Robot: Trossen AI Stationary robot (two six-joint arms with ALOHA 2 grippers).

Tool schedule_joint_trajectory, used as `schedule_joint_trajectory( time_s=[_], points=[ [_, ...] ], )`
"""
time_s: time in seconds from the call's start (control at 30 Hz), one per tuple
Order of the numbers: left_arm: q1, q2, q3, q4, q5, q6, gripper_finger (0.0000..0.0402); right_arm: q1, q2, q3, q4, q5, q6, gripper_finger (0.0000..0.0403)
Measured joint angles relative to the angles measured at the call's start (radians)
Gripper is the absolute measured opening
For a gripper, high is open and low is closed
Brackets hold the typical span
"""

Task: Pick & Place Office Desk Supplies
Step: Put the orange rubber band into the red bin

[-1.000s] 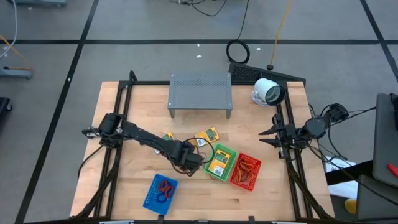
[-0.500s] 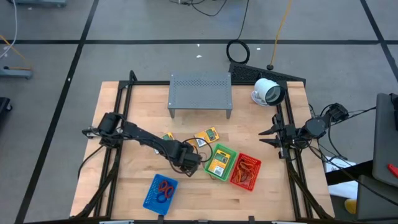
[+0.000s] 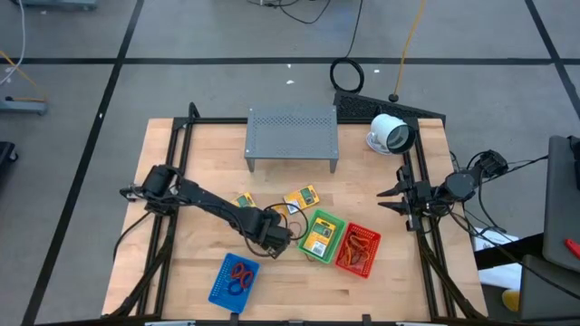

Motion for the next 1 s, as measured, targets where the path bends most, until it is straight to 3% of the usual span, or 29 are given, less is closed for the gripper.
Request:
schedule_joint_trajectory(
  time_s=[0.23, 0.67, 1.0],
  points=[
    [-0.009, 0.001, -0.001, 0.000, -0.009, 0.003, 0.0010, 0.000, 0.000, 0.000, 0.000, 0.000, 0.000, 0.0096],
    [-0.072, -0.045, 0.015, 0.010, -0.089, 0.025, 0.0003, 0.000, 0.000, 0.000, 0.000, 0.000, 0.000, 0.0094],
    [-0.125, -0.184, 0.017, 0.005, -0.300, 0.012, 0.0002, 0.000, 0.000, 0.000, 0.000, 0.000, 0.000, 0.0094]
  ],
)
